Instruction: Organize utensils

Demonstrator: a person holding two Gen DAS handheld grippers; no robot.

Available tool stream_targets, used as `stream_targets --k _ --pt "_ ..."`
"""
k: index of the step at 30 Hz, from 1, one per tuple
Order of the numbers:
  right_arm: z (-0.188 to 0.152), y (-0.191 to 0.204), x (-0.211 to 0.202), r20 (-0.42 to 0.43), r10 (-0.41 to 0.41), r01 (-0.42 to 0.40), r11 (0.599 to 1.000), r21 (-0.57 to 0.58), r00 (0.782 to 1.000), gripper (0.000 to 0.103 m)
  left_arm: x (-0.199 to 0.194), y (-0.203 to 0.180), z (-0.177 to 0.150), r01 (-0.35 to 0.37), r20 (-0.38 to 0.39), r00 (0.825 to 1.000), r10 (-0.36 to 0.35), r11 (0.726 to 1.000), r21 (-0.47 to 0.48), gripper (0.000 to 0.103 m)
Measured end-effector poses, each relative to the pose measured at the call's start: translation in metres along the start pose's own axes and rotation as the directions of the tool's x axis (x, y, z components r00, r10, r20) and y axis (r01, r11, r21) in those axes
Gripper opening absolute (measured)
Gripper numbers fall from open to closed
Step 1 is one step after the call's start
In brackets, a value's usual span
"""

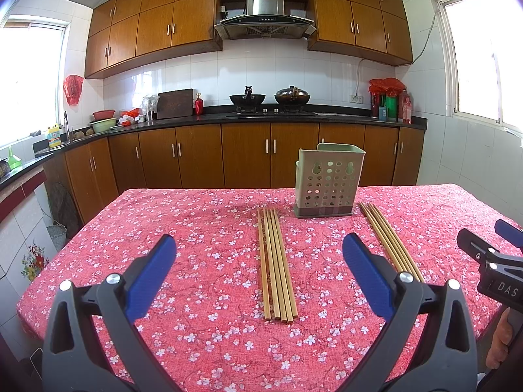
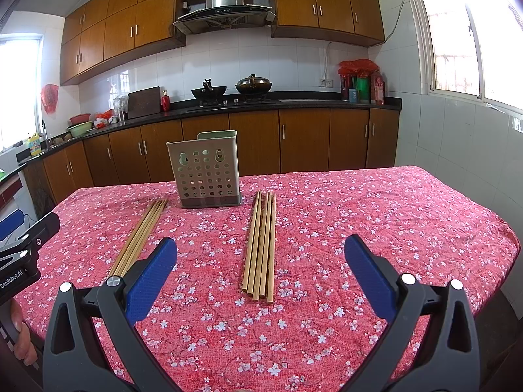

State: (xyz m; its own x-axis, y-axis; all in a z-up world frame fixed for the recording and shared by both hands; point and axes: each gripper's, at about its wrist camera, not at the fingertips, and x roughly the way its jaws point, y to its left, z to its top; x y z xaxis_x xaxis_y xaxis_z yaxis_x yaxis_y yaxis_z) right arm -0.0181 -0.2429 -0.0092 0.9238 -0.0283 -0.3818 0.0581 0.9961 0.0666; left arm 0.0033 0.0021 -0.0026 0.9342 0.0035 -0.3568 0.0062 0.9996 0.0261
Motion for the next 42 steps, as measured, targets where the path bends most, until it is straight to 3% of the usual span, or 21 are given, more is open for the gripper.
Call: stream_targets --k 42 --pt "-0.002 -0.002 0.0 -0.002 0.0 0.0 1.0 0.002 1.0 0.101 0.005 -0.001 -0.009 0.001 -0.008 1.0 -0.001 1.0 -0.003 0.099"
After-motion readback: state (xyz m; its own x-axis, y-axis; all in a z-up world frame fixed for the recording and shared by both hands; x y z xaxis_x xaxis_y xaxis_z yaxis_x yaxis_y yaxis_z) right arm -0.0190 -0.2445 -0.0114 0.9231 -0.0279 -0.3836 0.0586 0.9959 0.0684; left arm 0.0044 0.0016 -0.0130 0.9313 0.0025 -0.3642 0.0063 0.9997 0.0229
